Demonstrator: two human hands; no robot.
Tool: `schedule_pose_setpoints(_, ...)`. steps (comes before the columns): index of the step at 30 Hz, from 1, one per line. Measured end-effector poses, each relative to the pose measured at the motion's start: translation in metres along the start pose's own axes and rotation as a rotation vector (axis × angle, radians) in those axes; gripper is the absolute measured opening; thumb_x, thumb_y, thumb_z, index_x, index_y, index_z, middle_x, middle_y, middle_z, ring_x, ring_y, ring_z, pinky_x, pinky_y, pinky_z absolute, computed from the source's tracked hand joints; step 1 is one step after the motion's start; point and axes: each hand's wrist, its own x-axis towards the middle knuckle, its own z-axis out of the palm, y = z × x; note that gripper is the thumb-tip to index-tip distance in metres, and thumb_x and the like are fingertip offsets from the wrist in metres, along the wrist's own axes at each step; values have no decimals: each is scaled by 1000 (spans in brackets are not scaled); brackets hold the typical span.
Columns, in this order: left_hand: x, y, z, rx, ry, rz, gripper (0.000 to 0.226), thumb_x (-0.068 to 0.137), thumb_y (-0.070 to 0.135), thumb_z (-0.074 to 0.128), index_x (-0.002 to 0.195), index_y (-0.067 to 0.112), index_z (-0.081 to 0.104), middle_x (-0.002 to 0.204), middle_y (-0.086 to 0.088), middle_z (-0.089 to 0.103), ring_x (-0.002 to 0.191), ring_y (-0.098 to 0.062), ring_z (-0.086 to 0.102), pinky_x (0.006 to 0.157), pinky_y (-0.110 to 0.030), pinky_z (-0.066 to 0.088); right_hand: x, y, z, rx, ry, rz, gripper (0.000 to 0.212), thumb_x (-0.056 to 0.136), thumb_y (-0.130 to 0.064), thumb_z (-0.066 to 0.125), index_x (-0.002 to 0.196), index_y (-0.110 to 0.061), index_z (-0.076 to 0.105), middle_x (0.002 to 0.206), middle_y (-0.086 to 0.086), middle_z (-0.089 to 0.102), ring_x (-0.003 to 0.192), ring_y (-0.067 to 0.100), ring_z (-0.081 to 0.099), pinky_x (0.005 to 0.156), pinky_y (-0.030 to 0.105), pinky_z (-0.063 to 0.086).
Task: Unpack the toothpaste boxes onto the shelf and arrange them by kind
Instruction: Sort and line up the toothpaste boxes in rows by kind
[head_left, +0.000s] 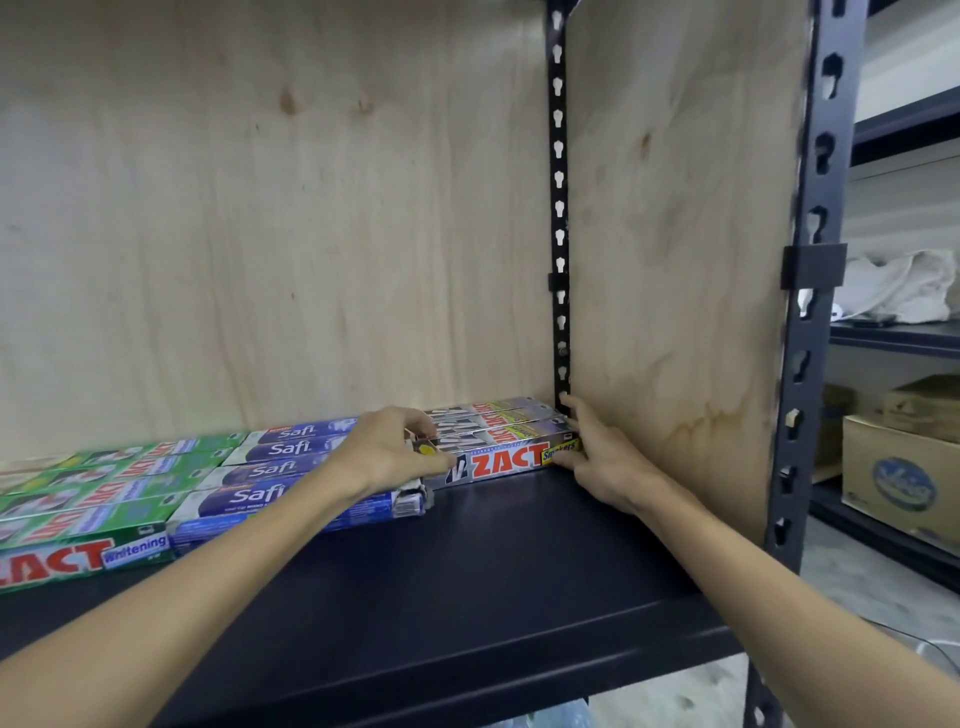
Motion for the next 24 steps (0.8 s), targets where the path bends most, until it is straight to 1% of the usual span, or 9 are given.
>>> schedule_pose_setpoints(4,-6,5,3,26,17,8,46,79,42,80,117,22,66,121,5,64,106,-12,58,83,-23,40,-1,0,2,0,28,39,82,96,-23,65,157,-35,11,150,4,48,133,24,48,109,34,36)
schedule_pose_setpoints(6,-9,5,1,66,12,17,51,79,51,78,120,23,65,125,6,64,109,-12,57,87,-26,44,-4,-2,3,-7,56,46,86,94,-27,67,157,-35,9,149,3,49,133,24,48,113,39,37)
schedule_pose_setpoints(8,-16,3,0,90,52,31,59,77,62,73,123,27,64,131,8,62,115,-13,57,95,-33,48,-8,-4,3,-50,100,38,86,91,-32,71,155,-35,13,145,3,54,129,25,52,111,44,41)
schedule_pose_setpoints(10,-31,2,-2,119,146,59,60,76,69,67,123,32,63,136,14,58,123,-11,54,99,-38,48,-18,-9,2,-49,173,25,78,89,-33,73,151,-26,26,141,5,56,125,26,56,107,42,45)
schedule_pose_setpoints(13,-55,0,-6,199,312,161,55,80,70,59,122,34,63,132,16,60,124,-10,53,98,-36,48,-34,-14,-1,-39,275,-5,60,91,-32,71,140,-16,40,137,10,54,125,25,53,101,37,45)
schedule_pose_setpoints(15,-72,-2,-11,246,385,240,57,82,69,58,125,33,62,132,14,61,124,-11,53,101,-35,44,-45,-18,1,-45,304,-56,64,90,-37,72,142,-20,40,137,11,51,127,25,49,105,40,45)
schedule_pose_setpoints(18,-99,-12,-16,295,410,306,65,83,70,56,134,30,55,138,12,56,128,-13,49,109,-34,36,-65,-28,4,-104,295,-189,73,88,-46,71,147,-21,37,138,5,48,132,20,37,110,40,40)
schedule_pose_setpoints(21,-123,-25,-26,309,417,292,70,82,71,56,137,29,51,141,12,53,130,-13,47,111,-32,33,-88,-41,10,-114,252,-275,78,88,-52,68,151,-24,31,136,1,45,129,16,33,112,38,37)
schedule_pose_setpoints(24,-145,-39,-44,358,410,265,72,82,71,56,138,27,48,140,9,52,130,-15,46,111,-32,31,-113,-58,25,-56,220,-315,79,87,-53,69,150,-27,29,134,-1,45,125,16,36,110,39,38)
